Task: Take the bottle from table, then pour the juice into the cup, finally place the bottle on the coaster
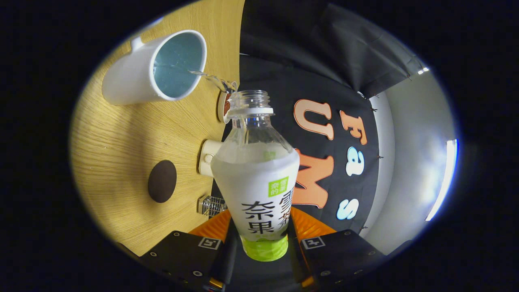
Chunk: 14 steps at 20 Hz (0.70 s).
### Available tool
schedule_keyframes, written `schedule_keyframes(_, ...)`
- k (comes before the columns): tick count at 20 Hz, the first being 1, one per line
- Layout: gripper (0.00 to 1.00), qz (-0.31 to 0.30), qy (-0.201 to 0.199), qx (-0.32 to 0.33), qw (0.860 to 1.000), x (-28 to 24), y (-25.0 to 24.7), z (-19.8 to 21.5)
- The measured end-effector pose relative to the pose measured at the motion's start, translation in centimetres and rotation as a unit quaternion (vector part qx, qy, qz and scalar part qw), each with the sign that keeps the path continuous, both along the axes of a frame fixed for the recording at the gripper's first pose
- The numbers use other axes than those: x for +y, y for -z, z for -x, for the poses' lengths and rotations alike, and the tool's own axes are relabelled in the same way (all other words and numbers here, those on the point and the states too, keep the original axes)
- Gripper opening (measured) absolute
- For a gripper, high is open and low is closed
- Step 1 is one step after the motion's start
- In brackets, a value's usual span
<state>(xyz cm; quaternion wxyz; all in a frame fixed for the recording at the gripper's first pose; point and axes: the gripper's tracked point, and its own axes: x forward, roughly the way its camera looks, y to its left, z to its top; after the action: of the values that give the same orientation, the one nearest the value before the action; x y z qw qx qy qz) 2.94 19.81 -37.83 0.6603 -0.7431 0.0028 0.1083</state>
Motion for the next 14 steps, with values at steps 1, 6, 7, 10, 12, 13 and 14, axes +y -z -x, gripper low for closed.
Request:
schedule_keyframes(1,0.57,0.003,-0.002,-0.001,1.0,0.02,-0.15,0.01)
schedule_keyframes(6,0.57,0.012,-0.007,-0.001,1.0,-0.05,-0.05,-0.12)
schedule_keyframes(7,0.57,0.015,-0.009,-0.001,1.0,-0.06,-0.09,-0.16)
schedule_keyframes(10,0.57,0.027,-0.017,-0.004,0.999,0.1,-0.29,-0.16)
schedule_keyframes(12,0.57,0.032,-0.02,0.0,0.999,0.1,-0.18,-0.33)
schedule_keyframes(13,0.57,0.036,-0.02,-0.002,0.999,0.0,-0.35,-0.44)
schedule_keyframes(14,0.57,0.04,-0.023,-0.004,0.999,-0.01,-0.45,-0.54)
